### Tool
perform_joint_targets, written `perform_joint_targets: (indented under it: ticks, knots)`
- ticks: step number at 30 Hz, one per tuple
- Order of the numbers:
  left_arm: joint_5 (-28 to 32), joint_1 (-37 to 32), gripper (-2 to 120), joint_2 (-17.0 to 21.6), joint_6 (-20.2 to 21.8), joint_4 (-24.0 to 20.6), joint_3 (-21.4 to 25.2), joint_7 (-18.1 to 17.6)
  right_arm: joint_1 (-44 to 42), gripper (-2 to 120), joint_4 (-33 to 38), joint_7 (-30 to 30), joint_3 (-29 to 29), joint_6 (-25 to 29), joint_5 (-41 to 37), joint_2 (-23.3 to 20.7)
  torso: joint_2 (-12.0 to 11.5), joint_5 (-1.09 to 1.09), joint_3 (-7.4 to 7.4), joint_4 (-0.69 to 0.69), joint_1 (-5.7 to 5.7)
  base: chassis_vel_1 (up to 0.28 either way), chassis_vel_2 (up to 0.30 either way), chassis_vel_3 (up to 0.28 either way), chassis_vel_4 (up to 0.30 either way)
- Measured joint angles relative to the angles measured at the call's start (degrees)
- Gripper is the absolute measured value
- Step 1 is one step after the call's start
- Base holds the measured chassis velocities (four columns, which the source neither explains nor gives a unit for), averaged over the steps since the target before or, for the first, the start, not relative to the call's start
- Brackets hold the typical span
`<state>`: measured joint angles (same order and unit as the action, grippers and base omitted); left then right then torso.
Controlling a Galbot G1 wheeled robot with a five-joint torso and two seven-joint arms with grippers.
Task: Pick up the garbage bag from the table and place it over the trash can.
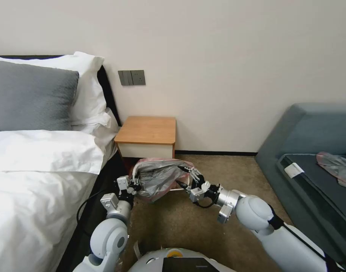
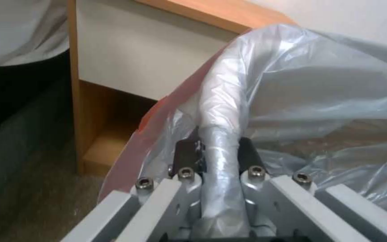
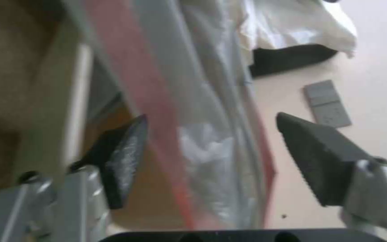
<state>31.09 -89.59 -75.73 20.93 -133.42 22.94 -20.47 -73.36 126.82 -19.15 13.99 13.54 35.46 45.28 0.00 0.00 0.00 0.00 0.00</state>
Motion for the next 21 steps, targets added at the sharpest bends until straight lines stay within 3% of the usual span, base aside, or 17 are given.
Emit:
perform_joint_targets:
  ticks: [19,21]
  knots:
    - [0.23,0.40,3,-0.25,0.10,-0.89,0.25,-0.01,1.22,2,2.06,-6.08,1.55,-1.54,-4.99,-6.36,0.00,0.00,0.00,0.01,0.00,0.000,0.000,0.000,0.000]
    - [0.23,0.35,3,-0.32,0.10,-0.93,0.17,-0.01,1.25,0,1.92,-6.24,1.52,-1.57,-4.98,-6.36,0.00,0.01,0.00,0.01,0.00,0.000,0.000,0.000,0.000]
